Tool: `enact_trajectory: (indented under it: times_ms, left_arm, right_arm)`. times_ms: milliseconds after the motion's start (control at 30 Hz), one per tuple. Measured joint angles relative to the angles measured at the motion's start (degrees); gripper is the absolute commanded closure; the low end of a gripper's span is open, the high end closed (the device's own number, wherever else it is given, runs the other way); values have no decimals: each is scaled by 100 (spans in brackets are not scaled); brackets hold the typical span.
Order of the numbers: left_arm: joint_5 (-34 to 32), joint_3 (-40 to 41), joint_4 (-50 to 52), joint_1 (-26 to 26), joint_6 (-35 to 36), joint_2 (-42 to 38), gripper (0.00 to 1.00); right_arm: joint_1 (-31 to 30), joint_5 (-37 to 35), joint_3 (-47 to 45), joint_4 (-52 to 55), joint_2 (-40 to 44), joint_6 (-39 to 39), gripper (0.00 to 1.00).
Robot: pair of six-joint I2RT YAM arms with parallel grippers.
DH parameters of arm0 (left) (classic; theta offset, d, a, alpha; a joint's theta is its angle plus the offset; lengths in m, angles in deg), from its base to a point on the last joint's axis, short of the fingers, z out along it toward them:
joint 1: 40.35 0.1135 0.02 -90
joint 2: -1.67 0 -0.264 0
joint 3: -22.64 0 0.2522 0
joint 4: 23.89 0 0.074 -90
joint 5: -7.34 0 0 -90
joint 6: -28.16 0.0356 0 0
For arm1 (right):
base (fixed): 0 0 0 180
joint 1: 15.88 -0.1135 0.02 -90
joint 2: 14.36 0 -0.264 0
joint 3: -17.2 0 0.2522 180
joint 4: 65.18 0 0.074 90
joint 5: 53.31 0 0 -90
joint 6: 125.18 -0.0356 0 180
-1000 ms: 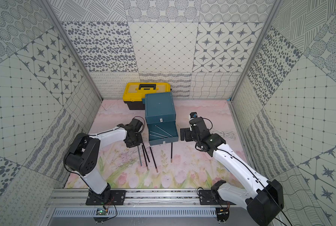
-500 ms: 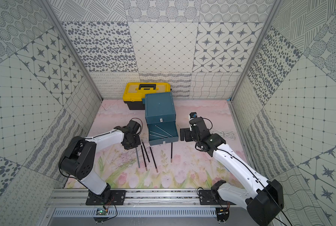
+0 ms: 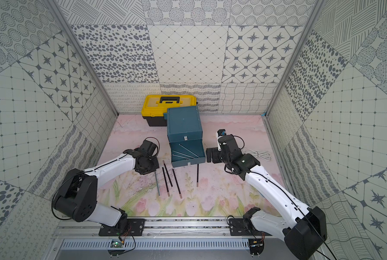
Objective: Please place the pencils in the drawer according to their color
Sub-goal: Pick up the pencil from the center of the board, then place the pencil in the drawer.
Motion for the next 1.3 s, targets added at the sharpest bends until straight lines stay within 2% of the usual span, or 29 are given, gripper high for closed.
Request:
enact_trajectory:
  times_ms: [167, 400, 867, 1100, 1300]
  left_arm:
    - [308, 245, -79, 127, -107, -284, 100]
    - [863, 730, -409, 337, -555, -1064, 100]
    - [1519, 1753, -1353, 352, -2258, -2931, 100]
    - [1314, 1884, -1930, -101, -3075, -3432, 100]
    - [846, 1803, -2505, -643, -3515, -3467, 100]
  right_arm:
    - [2, -2, -2, -2, 2, 0, 1]
    - [2, 0, -9, -2, 2, 0, 1]
    - [2, -66, -11, -42, 4, -26, 1]
    - [2, -155, -9, -44, 2, -92, 1]
    - [2, -155, -11, -46, 2, -127, 1]
